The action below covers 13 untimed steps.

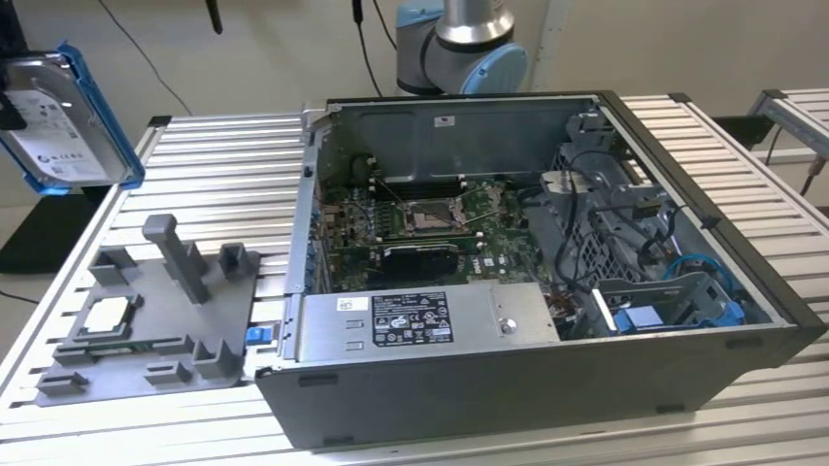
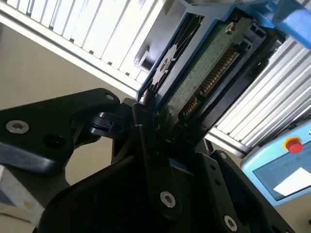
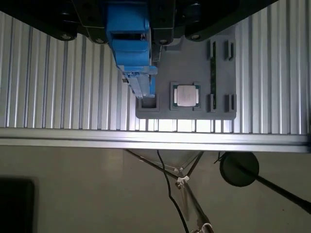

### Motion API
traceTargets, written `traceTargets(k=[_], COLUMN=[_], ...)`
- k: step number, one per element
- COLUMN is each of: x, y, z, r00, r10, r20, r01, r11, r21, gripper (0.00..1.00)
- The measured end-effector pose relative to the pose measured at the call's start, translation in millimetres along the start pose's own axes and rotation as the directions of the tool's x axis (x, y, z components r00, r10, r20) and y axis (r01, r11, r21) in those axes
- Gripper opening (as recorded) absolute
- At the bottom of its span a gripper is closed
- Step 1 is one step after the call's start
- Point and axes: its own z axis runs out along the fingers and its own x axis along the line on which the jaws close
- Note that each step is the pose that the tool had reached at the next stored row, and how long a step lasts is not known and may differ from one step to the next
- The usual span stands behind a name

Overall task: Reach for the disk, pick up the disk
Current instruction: 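Pick up the disk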

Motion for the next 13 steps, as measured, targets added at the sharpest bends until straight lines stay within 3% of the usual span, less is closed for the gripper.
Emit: traceTargets(k=[9,13], x=[-0.7,-1.0], y=[0.5,0.6], z=[-22.5,-32.8], r00=[1.0000,1.0000], r10=[-0.002,-0.003], r20=[0.0004,0.0043], r01=[0.002,0.003], r11=[1.0000,1.0000], r21=[0.0000,0.0004], gripper=[0.00,0.00])
